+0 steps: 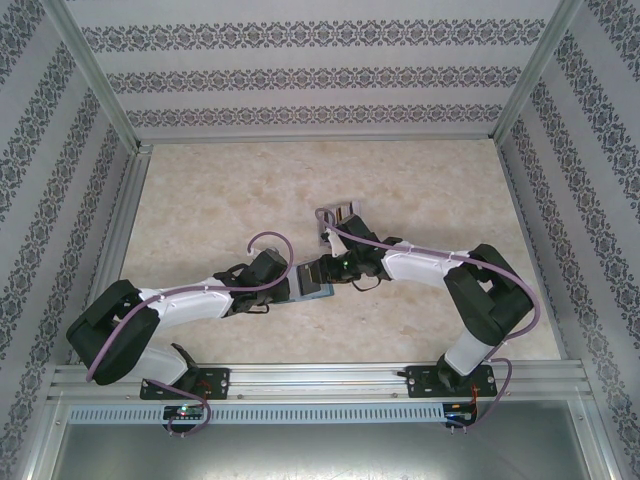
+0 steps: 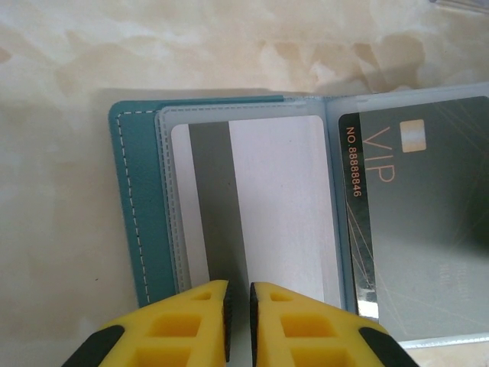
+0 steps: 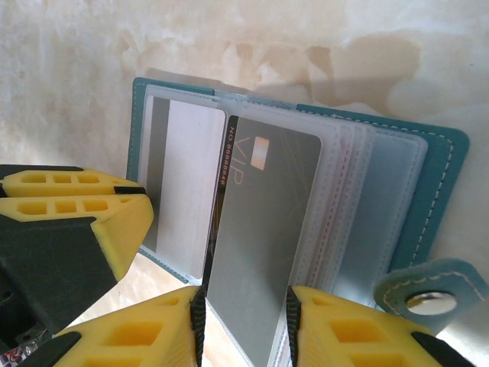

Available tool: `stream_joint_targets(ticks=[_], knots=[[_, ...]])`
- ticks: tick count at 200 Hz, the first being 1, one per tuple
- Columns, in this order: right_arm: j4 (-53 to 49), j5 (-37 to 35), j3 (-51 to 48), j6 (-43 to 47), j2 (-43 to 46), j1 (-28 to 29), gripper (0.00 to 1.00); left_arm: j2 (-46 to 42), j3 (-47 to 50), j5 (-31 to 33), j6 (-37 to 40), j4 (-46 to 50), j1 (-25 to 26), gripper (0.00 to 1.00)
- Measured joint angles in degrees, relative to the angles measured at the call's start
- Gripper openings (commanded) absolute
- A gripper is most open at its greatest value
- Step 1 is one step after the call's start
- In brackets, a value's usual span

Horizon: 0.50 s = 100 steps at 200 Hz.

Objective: Put the credit cards into the card holder
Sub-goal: Flip over the card slot in the card holder.

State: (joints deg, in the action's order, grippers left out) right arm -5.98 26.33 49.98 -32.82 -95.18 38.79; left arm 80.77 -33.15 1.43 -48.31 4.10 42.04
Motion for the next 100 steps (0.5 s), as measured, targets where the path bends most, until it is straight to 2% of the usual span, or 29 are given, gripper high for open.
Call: stream_joint_targets(ticks=[100], knots=[[-0.2,-1.4,2.6,0.1,-2.5,1.6,0.37,0.6,0.3,-1.0,-0.4,-1.1,0.0,0.15]])
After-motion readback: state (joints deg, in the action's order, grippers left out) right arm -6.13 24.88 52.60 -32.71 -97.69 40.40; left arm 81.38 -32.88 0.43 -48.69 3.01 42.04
